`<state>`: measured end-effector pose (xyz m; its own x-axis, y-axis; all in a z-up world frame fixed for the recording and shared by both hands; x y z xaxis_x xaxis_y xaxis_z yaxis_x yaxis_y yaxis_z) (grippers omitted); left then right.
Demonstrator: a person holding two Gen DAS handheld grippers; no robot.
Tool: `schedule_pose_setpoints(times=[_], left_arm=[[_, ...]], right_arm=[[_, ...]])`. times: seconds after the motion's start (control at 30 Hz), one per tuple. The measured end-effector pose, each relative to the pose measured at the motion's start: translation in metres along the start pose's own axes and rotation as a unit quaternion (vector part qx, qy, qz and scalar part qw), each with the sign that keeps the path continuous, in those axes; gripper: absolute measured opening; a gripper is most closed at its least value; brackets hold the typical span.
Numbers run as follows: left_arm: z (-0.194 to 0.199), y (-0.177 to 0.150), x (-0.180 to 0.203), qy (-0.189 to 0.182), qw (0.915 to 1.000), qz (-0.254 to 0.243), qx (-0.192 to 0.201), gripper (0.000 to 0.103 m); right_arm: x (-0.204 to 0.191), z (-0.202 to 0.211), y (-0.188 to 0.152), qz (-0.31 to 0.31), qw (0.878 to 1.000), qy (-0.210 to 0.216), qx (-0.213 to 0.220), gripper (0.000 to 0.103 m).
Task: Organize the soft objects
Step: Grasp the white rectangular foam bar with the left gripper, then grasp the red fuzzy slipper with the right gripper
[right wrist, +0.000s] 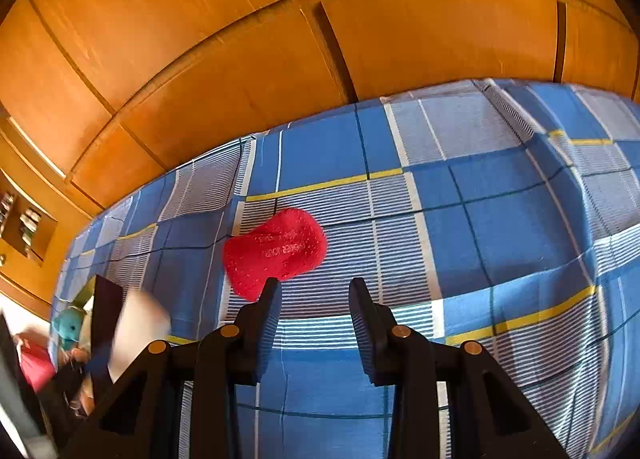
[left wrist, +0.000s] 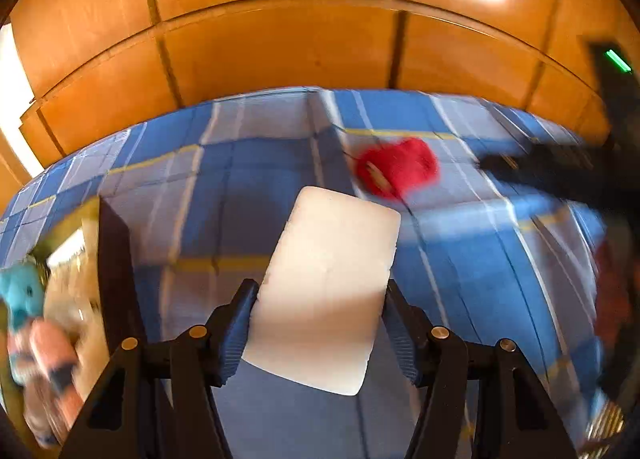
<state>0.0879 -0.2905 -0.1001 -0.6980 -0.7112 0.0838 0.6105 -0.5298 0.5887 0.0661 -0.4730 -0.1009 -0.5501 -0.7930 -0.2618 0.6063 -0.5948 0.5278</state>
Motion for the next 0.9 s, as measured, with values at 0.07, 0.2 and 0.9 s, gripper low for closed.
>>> schedule_pose_setpoints(times=[0.07,0.2,0.9], left_arm=[[0.006,-0.024,0.013,-0.014,0.9999,-0.009,0.004,0.062],[0.009,-0.056,0.04,-0.042,0.9973,-0.058,0.014,0.062],[-0.004,-0.079,0.033,-0.099,0.9947,-0.021,0.023,0.069]], right_arm=[[0.001,-0.002,-0.001,-0.008,1.0,0.01,-0.005,0.034],[-0.002,-0.004,-0.003,-0.008,1.0,0.025,-0.011,0.034],[-0.045,-0.05,0.01,-0.01,0.998,0.017,-0.054,0.053]])
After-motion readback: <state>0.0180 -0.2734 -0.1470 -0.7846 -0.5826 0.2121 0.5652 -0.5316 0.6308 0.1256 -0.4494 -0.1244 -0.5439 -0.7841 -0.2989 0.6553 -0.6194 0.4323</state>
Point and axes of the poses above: each gripper's, at about its wrist camera, not at the fingertips, and z roughly against the way its jaws point, x to its right, y to its top, the point moved 8 cm from there along -z, roughly the way its jaws point, and after that the axes turned 7 degrees about -y, right-handed, at the moved point
